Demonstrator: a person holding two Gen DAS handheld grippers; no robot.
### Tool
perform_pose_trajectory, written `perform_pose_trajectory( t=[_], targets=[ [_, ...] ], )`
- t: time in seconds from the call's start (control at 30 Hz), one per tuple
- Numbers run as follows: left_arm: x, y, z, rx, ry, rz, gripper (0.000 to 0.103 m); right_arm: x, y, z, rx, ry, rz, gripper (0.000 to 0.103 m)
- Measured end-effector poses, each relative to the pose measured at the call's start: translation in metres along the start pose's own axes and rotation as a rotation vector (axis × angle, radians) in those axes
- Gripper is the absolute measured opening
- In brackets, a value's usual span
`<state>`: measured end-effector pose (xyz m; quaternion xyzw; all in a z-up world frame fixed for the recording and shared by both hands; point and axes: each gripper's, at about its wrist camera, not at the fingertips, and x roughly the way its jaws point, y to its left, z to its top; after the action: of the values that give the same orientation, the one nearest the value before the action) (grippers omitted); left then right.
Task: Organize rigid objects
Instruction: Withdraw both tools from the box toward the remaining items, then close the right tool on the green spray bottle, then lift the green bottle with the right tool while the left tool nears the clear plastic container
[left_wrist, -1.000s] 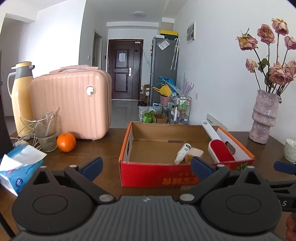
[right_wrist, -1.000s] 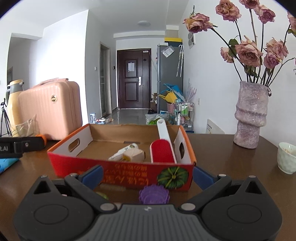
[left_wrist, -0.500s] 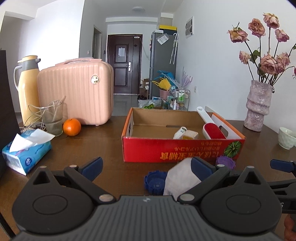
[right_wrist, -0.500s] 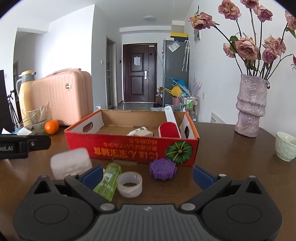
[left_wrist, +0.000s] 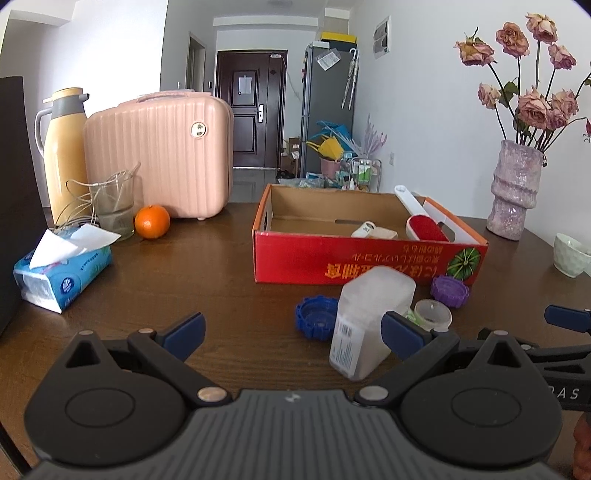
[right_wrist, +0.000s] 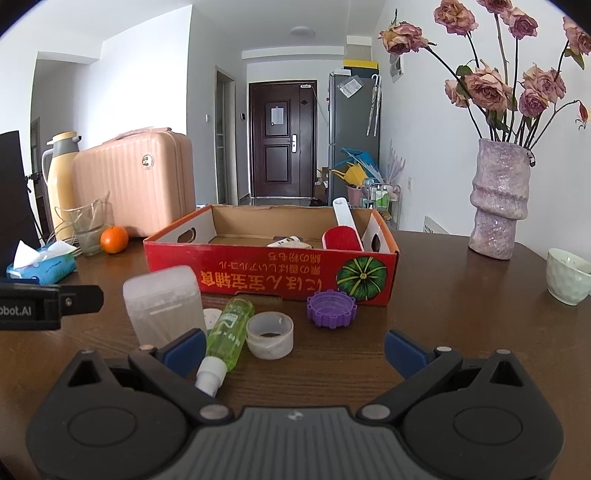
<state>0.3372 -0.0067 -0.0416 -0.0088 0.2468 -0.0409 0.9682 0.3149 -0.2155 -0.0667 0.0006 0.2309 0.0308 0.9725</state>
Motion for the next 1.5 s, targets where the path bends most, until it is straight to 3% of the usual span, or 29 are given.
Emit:
perform_pose_trajectory(
  t=[0.23,0.43,0.6,0.7,0.93,1.17,1.5],
  targets=[
    [-0.003,0.003,-0.001,-0.008,-0.004,0.0,0.103,0.001,0.006,-0.005,-0.025,0.015,0.004,0.101],
    [-0.002,0.005,0.001,-0.021,-0.001,0.003,0.103,0.006,0.014,-0.005,-0.049,0.042,0.035,0.092],
    [-0.002,0.01,0.001,-0.037,0.002,0.007,0.103,0.024,0.029,-0.003,-0.056,0.112,0.084,0.067],
    [-0.001,0.013,0.002,-0.047,0.006,0.009,0.103,0.037,0.039,0.0,-0.076,0.134,0.086,0.06],
    [0.0,0.016,0.002,-0.059,0.018,0.004,0.103,0.061,0.05,0.009,-0.081,0.176,0.089,0.058],
    [-0.001,0.017,0.002,-0.06,0.024,-0.004,0.103,0.087,0.054,0.008,-0.061,0.24,0.082,0.031],
    [-0.001,0.017,0.002,-0.066,0.024,0.004,0.103,0.075,0.044,0.001,-0.031,0.24,0.091,0.03]
  ],
)
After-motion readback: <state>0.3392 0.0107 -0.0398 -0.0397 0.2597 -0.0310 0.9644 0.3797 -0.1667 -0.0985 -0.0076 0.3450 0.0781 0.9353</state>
